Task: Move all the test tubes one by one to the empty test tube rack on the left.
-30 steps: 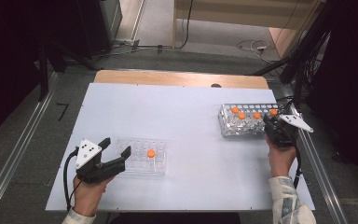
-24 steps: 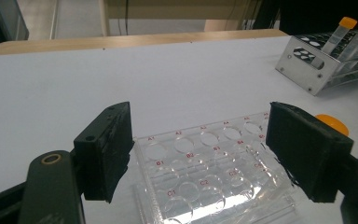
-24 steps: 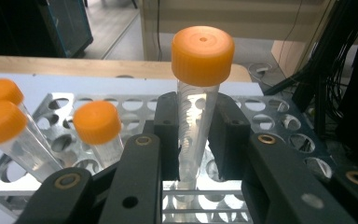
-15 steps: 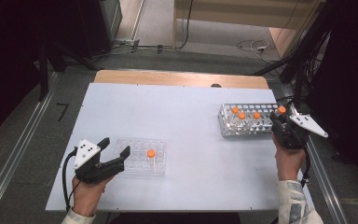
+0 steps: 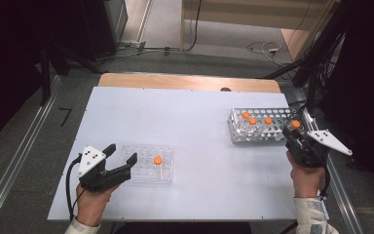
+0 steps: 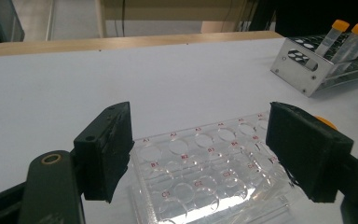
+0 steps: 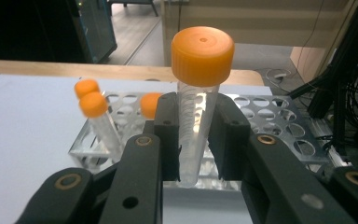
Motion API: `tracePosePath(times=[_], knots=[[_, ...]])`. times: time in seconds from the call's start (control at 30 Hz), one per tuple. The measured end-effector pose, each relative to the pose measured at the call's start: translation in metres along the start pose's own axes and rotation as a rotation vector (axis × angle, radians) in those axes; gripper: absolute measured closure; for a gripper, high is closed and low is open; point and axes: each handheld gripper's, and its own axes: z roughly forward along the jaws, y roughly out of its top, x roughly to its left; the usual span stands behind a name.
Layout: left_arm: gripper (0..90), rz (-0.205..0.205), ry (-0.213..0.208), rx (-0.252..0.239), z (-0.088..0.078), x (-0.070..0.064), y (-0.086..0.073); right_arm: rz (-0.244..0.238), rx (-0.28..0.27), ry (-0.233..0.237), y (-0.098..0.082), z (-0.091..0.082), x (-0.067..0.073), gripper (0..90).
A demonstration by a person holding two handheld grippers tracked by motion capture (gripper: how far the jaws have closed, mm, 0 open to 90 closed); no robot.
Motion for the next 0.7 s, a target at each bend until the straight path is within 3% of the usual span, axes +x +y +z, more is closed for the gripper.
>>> tracePosePath(times=[0.7], knots=[[22.6, 0.005, -0.013, -0.012, -0.003, -0.004, 0.002, -0.079, 0.053, 0.174, -0.024, -0.031, 0.049, 71.9]])
